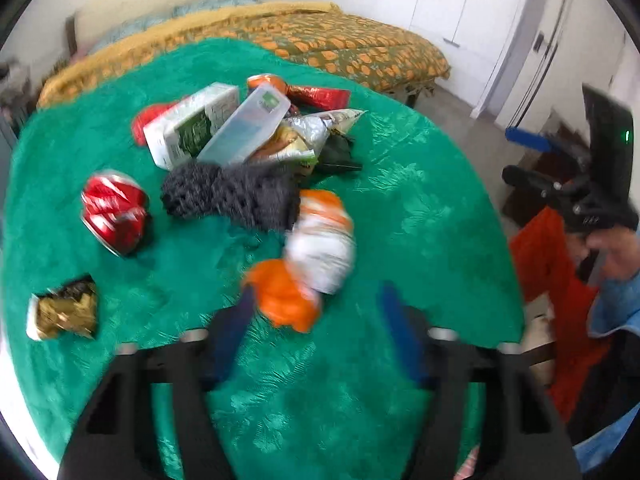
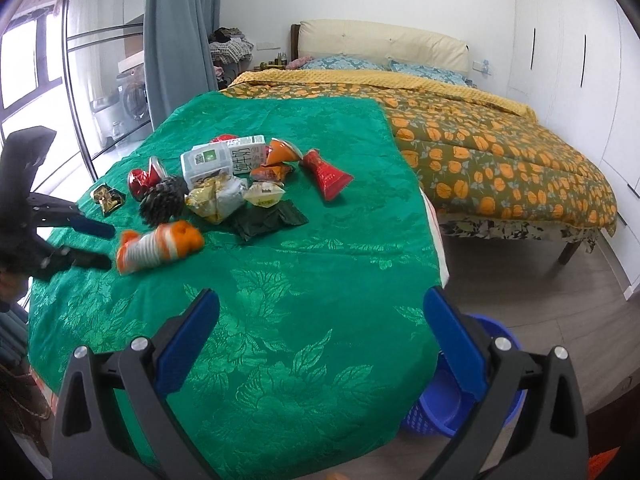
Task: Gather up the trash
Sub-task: 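Grasp the orange-white wrapped bag with the left gripper while the right gripper grasps a snack bar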
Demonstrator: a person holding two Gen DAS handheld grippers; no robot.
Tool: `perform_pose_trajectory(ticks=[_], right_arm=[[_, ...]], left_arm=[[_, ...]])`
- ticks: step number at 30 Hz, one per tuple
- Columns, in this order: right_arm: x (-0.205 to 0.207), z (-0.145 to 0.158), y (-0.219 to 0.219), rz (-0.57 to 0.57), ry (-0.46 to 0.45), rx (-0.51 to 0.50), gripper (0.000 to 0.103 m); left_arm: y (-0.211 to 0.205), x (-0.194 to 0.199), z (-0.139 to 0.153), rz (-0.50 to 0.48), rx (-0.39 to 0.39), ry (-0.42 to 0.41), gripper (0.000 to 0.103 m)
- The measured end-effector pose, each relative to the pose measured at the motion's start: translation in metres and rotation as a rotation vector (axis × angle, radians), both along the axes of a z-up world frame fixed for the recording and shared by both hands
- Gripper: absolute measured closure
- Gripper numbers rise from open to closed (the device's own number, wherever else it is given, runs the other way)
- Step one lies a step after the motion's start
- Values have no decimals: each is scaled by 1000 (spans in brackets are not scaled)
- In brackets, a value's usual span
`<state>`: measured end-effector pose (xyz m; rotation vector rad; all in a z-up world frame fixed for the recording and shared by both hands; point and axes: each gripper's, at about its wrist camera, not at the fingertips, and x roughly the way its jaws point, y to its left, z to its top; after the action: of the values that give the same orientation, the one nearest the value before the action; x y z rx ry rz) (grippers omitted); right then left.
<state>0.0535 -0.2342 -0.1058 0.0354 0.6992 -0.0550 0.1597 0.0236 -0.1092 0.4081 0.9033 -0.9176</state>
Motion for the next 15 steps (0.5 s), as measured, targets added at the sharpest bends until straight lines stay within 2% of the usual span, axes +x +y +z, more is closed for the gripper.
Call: perform_pose_trajectory(ticks=[1,2,6,11,12,14,15], right_arm=[[0,-1,0,0,2,1,5],[0,-1,0,0,5,2,5],[-2,2,0,4,-5,-7,5],[1,1,-6,-2,9,12,5],[3,2,-8,6,11,18,5],[11,5,-13,45,6,47,5],[17,5,-15,67,4,58,5]], left_arm=[[-2,-1,1,14,3,-40,11],[-3,0,2,28,1,-65,11],[-15,14,-6,25,-61,8,11],[-42,16,-25,3,-23,44,11],[-42,15,-26,8,-16,45,12],[-44,11,-27,21,-7,47,22],[-44,7,-26,37,-3,46,36]])
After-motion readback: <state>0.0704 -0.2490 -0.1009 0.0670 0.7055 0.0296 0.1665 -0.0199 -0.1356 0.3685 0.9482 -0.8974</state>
